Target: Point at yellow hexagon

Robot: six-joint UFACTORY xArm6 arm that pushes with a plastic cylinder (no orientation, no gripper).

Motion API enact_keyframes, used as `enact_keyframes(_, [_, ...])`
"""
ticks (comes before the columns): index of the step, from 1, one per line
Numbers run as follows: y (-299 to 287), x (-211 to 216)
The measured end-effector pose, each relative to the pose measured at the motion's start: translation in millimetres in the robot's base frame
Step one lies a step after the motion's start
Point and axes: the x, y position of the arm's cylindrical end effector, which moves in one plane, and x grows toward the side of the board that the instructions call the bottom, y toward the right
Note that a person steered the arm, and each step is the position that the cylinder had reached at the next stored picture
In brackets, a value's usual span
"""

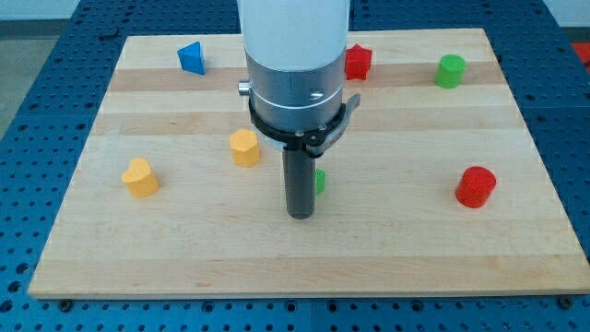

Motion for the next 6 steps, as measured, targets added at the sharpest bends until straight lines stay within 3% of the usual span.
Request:
enact_keyframes(2, [-72.7, -4.5])
enact_keyframes(3, [-80.6, -28.4])
enact_keyframes(5, [-41.7, -33.3])
enact_keyframes(6, [-28.0, -57.8])
